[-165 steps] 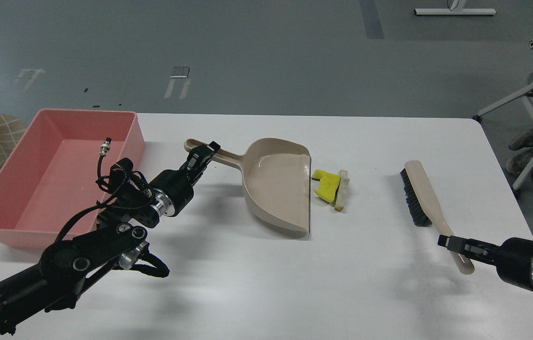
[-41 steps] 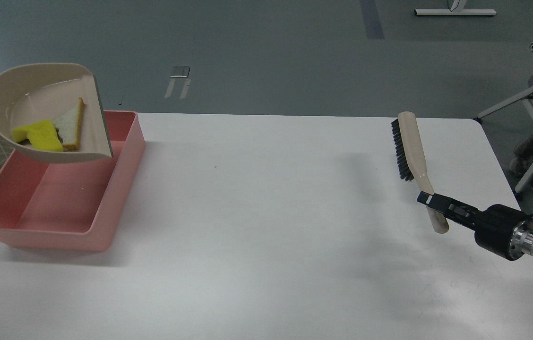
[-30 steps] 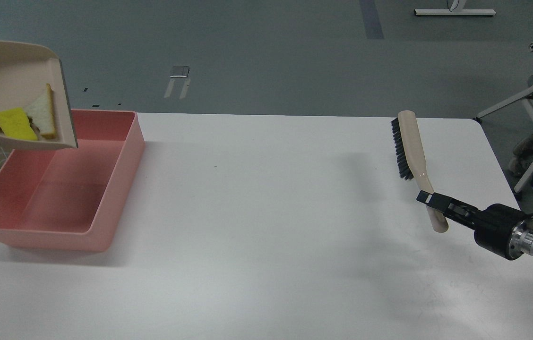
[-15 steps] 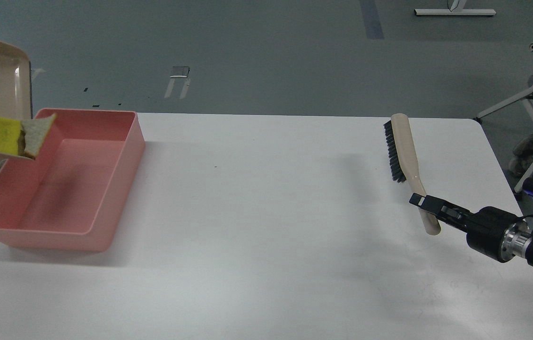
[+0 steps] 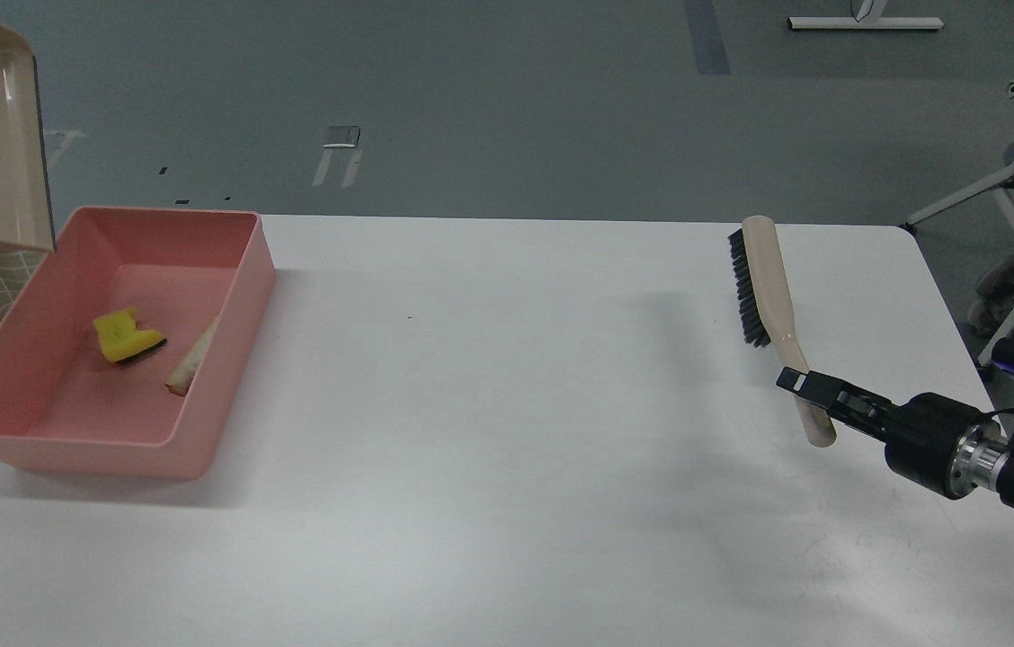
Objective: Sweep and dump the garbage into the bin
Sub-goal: 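Tilt the dustpan with the left gripper to dump contents into the bin, then bring the dustpan back and lower it onto the table with the left gripper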
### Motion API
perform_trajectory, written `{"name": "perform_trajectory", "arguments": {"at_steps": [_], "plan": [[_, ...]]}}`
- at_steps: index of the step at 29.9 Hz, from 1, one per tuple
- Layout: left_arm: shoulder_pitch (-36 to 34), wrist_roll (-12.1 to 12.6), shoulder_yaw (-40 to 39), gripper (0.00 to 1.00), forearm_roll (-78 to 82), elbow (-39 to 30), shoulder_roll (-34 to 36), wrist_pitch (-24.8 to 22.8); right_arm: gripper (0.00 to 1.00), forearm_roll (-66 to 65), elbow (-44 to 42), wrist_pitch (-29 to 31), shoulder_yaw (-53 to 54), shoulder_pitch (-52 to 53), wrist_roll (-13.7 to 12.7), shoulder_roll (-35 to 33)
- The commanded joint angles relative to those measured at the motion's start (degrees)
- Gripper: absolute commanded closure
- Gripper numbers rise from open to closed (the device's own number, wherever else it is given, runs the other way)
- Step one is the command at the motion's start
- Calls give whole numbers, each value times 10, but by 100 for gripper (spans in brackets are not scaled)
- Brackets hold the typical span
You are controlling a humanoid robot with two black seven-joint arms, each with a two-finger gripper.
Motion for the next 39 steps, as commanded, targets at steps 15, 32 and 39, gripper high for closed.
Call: {"name": "perform_trajectory", "arguments": {"at_steps": [15, 32, 39], "plan": [[-186, 164, 115, 100, -133, -85, -238, -103, 100, 0, -10, 1, 1, -23, 17, -12], [-279, 176, 402, 100, -87, -88, -437, 29, 100, 0, -17, 7, -1, -62, 31, -42], [-269, 174, 423, 100, -47, -88, -485, 71, 100, 0, -16, 7, -1, -62, 31, -43]]}}
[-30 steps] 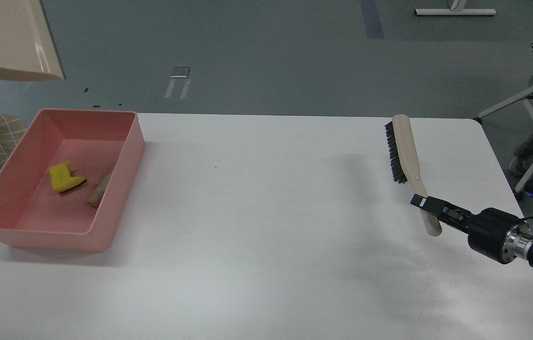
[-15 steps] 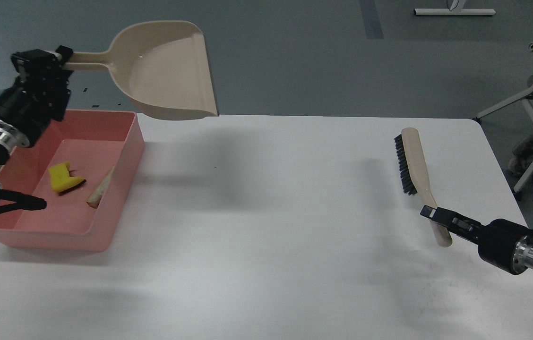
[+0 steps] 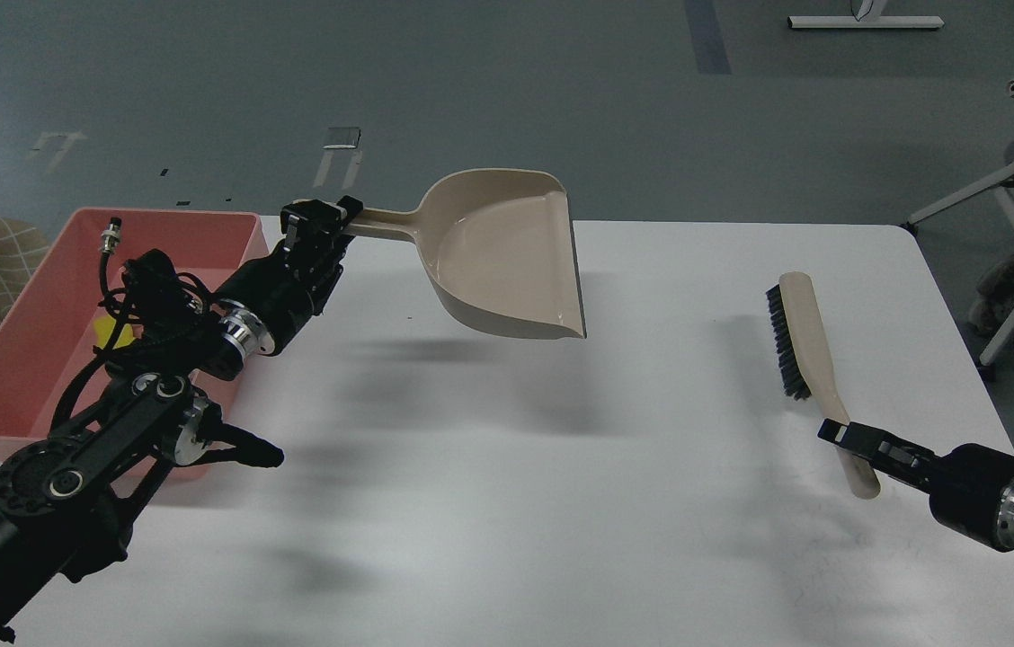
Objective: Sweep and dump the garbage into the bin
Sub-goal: 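Bring the dustpan back and lower it onto the table with the left gripper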
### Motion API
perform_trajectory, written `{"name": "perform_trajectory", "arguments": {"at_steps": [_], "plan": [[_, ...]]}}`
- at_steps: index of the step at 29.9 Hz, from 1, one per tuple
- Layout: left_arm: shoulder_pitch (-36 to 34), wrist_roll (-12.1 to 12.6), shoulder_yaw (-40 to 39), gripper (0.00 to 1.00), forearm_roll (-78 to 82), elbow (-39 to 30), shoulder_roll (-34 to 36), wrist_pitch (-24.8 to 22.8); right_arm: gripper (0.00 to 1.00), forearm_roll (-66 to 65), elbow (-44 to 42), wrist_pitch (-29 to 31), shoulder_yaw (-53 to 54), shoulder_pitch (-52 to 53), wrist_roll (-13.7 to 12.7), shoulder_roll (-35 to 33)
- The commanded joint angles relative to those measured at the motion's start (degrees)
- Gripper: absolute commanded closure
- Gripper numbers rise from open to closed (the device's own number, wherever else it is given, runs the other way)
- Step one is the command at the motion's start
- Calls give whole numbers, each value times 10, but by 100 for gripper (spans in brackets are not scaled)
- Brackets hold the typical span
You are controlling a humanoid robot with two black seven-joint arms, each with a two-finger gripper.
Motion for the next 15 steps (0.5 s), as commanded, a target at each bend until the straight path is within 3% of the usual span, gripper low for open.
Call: {"name": "perform_trajectory", "arguments": {"at_steps": [1, 7, 15], "plan": [[3, -3, 19, 100, 21, 0, -19, 37, 100, 0, 1, 0, 0, -1, 0, 0], [5, -15, 57, 100, 58, 2, -33, 97, 100, 1, 2, 1, -1, -1, 0, 0], [27, -25, 64, 100, 70, 2, -36, 102, 100, 4, 1, 15, 0, -1, 0, 0]]}}
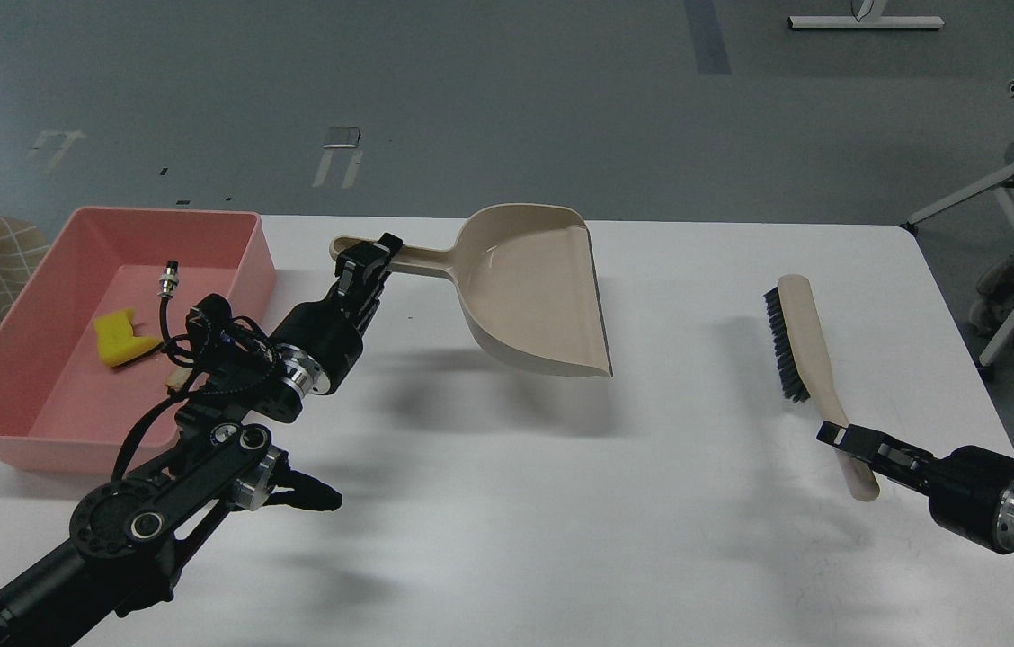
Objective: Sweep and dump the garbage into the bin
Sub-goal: 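Bring the dustpan back and lower it onto the table with the left gripper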
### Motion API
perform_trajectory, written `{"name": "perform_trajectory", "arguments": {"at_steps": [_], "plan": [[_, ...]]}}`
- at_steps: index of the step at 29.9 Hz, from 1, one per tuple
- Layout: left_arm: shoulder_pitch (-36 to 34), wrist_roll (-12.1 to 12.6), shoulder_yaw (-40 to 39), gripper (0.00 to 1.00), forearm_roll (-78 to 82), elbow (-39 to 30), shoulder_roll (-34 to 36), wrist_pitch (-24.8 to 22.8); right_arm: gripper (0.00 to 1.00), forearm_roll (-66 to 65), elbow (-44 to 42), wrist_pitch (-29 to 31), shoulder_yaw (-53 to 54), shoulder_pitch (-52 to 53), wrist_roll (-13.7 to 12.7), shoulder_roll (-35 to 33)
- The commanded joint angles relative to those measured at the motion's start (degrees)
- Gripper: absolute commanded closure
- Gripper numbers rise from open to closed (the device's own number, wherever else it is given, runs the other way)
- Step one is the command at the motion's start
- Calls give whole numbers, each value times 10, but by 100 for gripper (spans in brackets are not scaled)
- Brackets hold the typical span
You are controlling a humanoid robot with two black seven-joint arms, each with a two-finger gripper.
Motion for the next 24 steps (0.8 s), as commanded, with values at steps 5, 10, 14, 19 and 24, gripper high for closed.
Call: {"name": "perform_trajectory", "arguments": {"at_steps": [5, 10, 14, 19, 24], "plan": [[4, -1, -1, 100, 1, 0, -1, 0, 88, 2, -1, 11, 1, 0, -2, 2], [4, -1, -1, 100, 1, 0, -2, 0, 61, 3, -1, 10, 1, 0, -8, 3], [5, -1, -1, 100, 1, 0, -4, 0, 33, 16, -1, 10, 1, 1, -17, 0], [4, -1, -1, 100, 1, 0, -4, 0, 9, 26, -1, 10, 1, 1, -28, -1], [3, -1, -1, 100, 0, 0, -2, 0, 4, 26, 6, 10, 8, 4, -32, -20]]}}
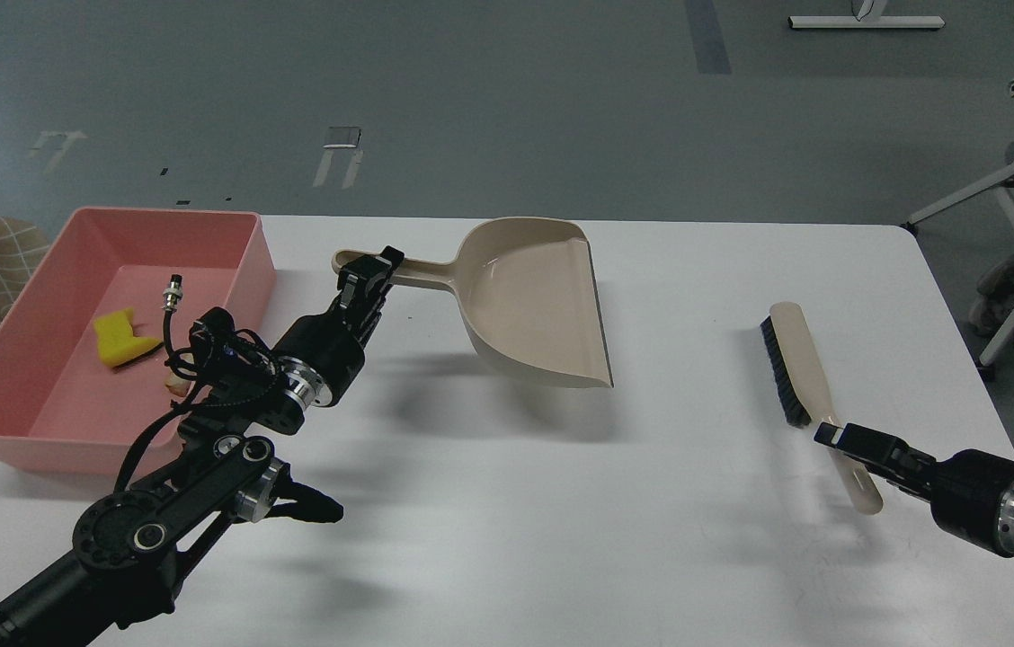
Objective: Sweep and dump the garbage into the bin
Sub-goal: 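Bring the dustpan back and lower it onto the table with the left gripper, then release the brush with the right gripper and the dustpan with the left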
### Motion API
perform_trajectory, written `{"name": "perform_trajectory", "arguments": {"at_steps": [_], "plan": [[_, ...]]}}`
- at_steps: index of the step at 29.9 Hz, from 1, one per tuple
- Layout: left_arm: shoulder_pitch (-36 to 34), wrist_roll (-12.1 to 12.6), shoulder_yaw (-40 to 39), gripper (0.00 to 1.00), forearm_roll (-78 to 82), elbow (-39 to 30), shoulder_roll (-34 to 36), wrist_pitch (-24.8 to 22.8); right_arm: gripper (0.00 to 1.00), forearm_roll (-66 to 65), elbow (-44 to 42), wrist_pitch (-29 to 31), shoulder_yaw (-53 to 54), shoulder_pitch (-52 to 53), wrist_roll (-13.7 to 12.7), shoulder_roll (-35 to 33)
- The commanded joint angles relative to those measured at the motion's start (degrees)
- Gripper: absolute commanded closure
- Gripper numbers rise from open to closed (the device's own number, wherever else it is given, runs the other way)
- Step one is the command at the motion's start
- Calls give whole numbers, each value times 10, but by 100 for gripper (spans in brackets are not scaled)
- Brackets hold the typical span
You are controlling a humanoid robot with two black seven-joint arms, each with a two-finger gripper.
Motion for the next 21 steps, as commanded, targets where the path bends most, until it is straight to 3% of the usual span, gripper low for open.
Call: {"name": "perform_trajectory", "arguments": {"at_steps": [1, 11, 21], "plan": [[1, 0, 0, 100, -1, 0, 1, 0, 4, 0, 4, 0, 12, 4, -1, -20], [25, 0, 2, 100, 1, -1, -8, 0, 2, 81, -12, 9, 155, 11, -5, -64], [33, 0, 15, 100, 32, 12, -33, 0, 2, 202, -44, 13, 234, 39, -22, -42]]}}
